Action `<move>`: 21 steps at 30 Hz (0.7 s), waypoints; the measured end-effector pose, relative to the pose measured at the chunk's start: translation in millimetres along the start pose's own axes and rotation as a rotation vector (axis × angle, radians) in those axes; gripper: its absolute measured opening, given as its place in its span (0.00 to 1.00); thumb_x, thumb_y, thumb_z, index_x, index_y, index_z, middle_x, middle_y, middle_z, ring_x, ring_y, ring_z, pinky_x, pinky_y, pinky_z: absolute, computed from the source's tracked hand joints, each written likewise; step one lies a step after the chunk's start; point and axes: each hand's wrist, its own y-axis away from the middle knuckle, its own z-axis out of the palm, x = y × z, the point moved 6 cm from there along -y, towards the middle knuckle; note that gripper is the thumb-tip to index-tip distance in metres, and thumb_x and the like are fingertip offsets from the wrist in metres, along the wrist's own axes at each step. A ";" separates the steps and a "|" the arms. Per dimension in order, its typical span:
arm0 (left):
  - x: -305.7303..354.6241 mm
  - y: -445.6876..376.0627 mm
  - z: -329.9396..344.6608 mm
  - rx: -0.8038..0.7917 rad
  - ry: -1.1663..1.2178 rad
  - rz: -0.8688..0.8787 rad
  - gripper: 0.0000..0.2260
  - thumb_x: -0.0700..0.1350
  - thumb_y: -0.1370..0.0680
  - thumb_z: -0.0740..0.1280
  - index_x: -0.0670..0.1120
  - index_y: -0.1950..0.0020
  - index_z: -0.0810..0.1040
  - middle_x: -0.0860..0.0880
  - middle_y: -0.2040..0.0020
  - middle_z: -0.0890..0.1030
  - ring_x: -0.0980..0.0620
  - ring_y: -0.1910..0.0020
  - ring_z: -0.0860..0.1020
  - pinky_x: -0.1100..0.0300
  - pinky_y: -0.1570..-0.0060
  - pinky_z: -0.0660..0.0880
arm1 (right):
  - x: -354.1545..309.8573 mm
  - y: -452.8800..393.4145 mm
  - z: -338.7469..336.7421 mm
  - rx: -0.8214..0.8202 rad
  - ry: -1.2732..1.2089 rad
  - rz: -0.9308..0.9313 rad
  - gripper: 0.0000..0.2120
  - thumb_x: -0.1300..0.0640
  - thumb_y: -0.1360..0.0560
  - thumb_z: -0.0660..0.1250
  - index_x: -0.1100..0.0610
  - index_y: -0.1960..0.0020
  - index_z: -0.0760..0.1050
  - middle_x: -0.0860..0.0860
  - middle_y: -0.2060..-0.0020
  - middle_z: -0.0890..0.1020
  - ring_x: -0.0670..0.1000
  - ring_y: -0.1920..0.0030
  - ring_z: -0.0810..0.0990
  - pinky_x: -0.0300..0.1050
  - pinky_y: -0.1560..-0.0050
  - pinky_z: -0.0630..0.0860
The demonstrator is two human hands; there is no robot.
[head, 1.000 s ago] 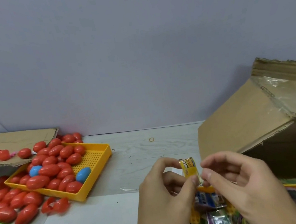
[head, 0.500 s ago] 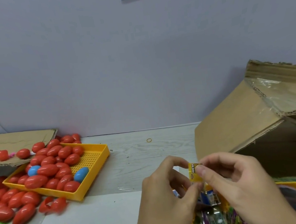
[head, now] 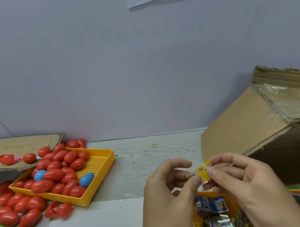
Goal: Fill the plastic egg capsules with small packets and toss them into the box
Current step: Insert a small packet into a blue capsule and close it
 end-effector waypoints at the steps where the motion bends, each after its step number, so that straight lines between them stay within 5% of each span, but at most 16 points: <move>1: 0.0 0.1 -0.6 0.006 0.007 -0.007 0.09 0.38 0.28 0.76 0.51 0.56 0.82 0.49 0.66 0.82 0.57 0.68 0.78 0.57 0.63 0.77 | 0.3 0.2 0.6 -0.018 -0.001 0.001 0.19 0.56 0.40 0.74 0.57 0.50 0.81 0.60 0.63 0.86 0.55 0.63 0.86 0.37 0.67 0.79; 8: 3.4 2.8 1.7 -0.015 -0.020 0.011 0.09 0.43 0.26 0.74 0.60 0.58 0.83 0.47 0.60 0.83 0.56 0.66 0.79 0.57 0.60 0.78 | -0.7 3.4 6.5 -0.119 -0.042 -0.027 0.19 0.51 0.41 0.74 0.43 0.50 0.82 0.59 0.59 0.86 0.53 0.61 0.85 0.42 0.62 0.78; 12: 2.9 2.5 2.5 -0.035 -0.024 0.022 0.09 0.42 0.24 0.72 0.57 0.57 0.84 0.52 0.64 0.81 0.58 0.66 0.77 0.61 0.61 0.77 | -0.6 4.7 9.3 -0.170 -0.078 -0.020 0.17 0.53 0.38 0.71 0.49 0.49 0.84 0.57 0.63 0.84 0.53 0.63 0.82 0.44 0.63 0.77; 16: 0.1 1.2 -1.1 0.008 0.037 -0.003 0.08 0.39 0.25 0.72 0.53 0.52 0.81 0.51 0.66 0.81 0.58 0.67 0.76 0.49 0.56 0.76 | 0.8 4.8 11.0 -0.176 -0.138 -0.001 0.16 0.59 0.39 0.68 0.55 0.53 0.86 0.60 0.68 0.81 0.53 0.67 0.81 0.39 0.68 0.77; 21: 0.9 0.0 0.5 -0.021 -0.036 0.009 0.13 0.41 0.22 0.70 0.62 0.57 0.82 0.53 0.66 0.81 0.60 0.67 0.75 0.52 0.57 0.76 | -0.7 4.3 12.0 -0.182 -0.119 -0.013 0.16 0.63 0.39 0.70 0.54 0.53 0.86 0.61 0.65 0.84 0.54 0.65 0.83 0.38 0.67 0.78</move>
